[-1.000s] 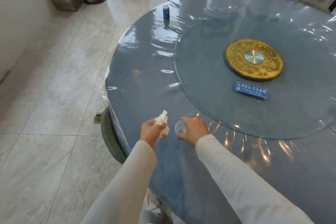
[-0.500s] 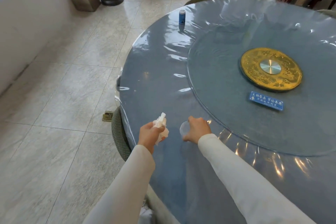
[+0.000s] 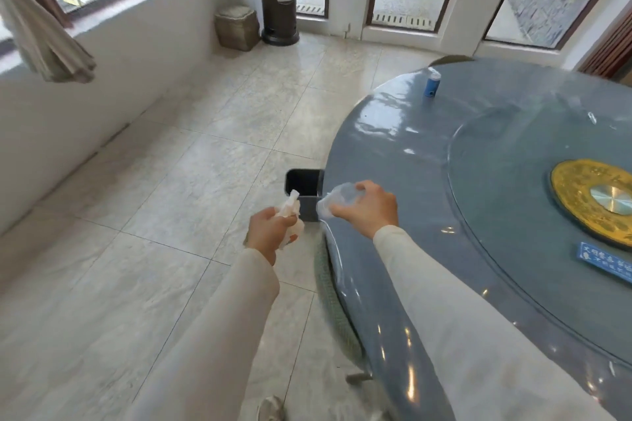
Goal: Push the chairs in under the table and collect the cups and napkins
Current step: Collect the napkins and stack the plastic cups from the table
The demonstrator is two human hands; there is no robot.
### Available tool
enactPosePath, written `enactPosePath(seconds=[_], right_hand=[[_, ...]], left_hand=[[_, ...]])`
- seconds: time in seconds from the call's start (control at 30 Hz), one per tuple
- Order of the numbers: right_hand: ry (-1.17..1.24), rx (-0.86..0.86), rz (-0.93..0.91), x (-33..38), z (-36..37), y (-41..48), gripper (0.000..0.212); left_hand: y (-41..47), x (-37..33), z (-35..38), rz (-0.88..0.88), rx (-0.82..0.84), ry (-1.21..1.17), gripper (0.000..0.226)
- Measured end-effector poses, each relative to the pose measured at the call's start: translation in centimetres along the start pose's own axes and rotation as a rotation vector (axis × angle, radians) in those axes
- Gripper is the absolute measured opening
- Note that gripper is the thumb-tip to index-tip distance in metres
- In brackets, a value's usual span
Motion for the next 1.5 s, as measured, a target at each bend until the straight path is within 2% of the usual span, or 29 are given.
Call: enactPosePath(seconds=[0.2, 0.27, 0.4, 0.63, 0.73, 0.83, 0.93, 1.13, 1.23, 1.33, 1.5], right_hand=[[0.052, -0.037, -0.010, 8.3, 2.8, 0.6, 0.083], [0.059, -0.043, -0.003, 9.9, 3.3, 1.6, 0.081], [0.043, -0.054, 0.025, 11.7, 4.6, 5.1, 0.074], [0.033, -0.059, 0.092, 12.6, 7.8, 15.0, 0.072], [0.055, -0.041, 0.127, 13.2, 9.0, 20.5, 0.063], [0.085, -0.010, 0.146, 14.1, 10.2, 25.5, 0.078], [0.119, 0.030, 0.194, 14.9, 11.0, 29.7, 0.087], [0.083, 0.128, 0.271, 15.9, 13.2, 35.2, 0.057], [0.040, 0.166, 0.298, 15.7, 14.9, 38.4, 0.061], [0.029, 0.207, 0.349, 15.2, 16.6, 41.8, 0.064], [0.002, 0.278, 0.474, 13.1, 21.5, 48.1, 0.068]], left_hand=[[4.5, -6.8, -6.6, 0.035, 0.027, -0.044, 0.008], [6.3, -8.1, -7.6, 0.033, 0.034, -0.058, 0.013], [10.6, -9.4, -8.4, 0.020, 0.028, -0.036, 0.007], [20.5, -11.2, -6.7, -0.018, 0.030, 0.017, 0.012], [25.5, -12.8, -4.9, -0.027, 0.029, 0.042, 0.011], [30.1, -14.5, -3.4, -0.039, 0.022, 0.067, 0.009], [34.3, -15.5, -2.0, -0.080, 0.040, 0.105, 0.028], [41.5, -16.1, 1.0, -0.162, 0.050, 0.196, 0.044], [45.4, -16.2, 3.1, -0.193, 0.057, 0.224, 0.037], [49.4, -16.1, 5.1, -0.211, 0.075, 0.296, 0.017], [57.1, -13.4, 6.8, -0.266, 0.130, 0.506, 0.009]])
Point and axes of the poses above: each hand's wrist, its own y-axis towards the middle knuckle, its own z-axis out of the palm, x = y × z, the point moved 2 cm from there along y, towards the middle knuckle, and after that the axes turned 15 degrees about -y, right-handed, at the moved point
